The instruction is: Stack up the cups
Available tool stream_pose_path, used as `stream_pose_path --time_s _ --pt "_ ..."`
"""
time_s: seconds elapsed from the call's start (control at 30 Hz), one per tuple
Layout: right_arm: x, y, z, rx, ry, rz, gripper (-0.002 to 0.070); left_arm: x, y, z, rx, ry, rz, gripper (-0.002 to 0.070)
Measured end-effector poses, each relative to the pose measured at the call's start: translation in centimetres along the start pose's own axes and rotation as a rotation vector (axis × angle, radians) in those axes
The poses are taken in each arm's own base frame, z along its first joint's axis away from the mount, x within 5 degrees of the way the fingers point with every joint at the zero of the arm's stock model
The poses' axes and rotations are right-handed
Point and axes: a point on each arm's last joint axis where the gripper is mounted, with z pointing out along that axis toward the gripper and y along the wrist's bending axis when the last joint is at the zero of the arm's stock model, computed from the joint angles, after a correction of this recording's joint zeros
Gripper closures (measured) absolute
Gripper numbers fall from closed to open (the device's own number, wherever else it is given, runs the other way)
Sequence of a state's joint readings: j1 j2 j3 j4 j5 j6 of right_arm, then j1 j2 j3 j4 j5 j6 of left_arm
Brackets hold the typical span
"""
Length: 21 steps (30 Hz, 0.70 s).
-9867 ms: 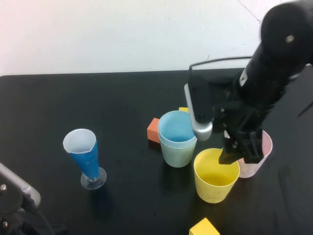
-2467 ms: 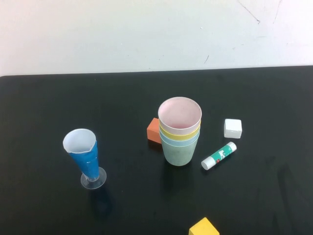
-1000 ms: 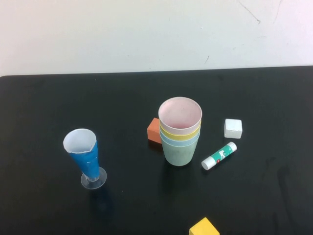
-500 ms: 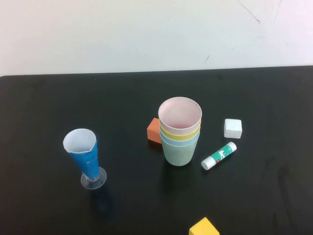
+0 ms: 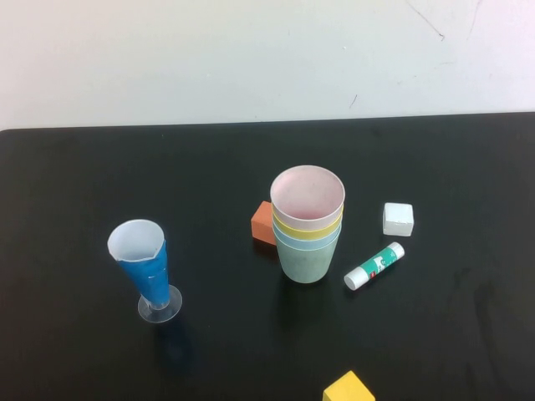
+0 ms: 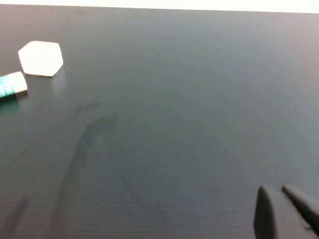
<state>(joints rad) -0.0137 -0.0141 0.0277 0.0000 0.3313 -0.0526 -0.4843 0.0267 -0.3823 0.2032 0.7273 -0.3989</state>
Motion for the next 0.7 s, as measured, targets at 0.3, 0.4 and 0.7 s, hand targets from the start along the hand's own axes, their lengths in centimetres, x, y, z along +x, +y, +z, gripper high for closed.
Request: stream_pose_path --time_s 0.3,0.4,0.7 --pt "0.0 0.0 0.0 0.0 0.0 0.0 0.0678 0.6 0.0 0.7 -0.005 -0.031 -0.002 0.0676" --pt "0.0 0.0 0.0 0.0 0.0 0.0 0.0679 1.6 0.3 1.6 -0.073 -0.04 -0.01 0.0676" --pt "0.0 0.0 0.0 0.0 0.0 0.0 0.0679 5.6 1.7 4.9 -0.217 -0.12 0.036 0.0676"
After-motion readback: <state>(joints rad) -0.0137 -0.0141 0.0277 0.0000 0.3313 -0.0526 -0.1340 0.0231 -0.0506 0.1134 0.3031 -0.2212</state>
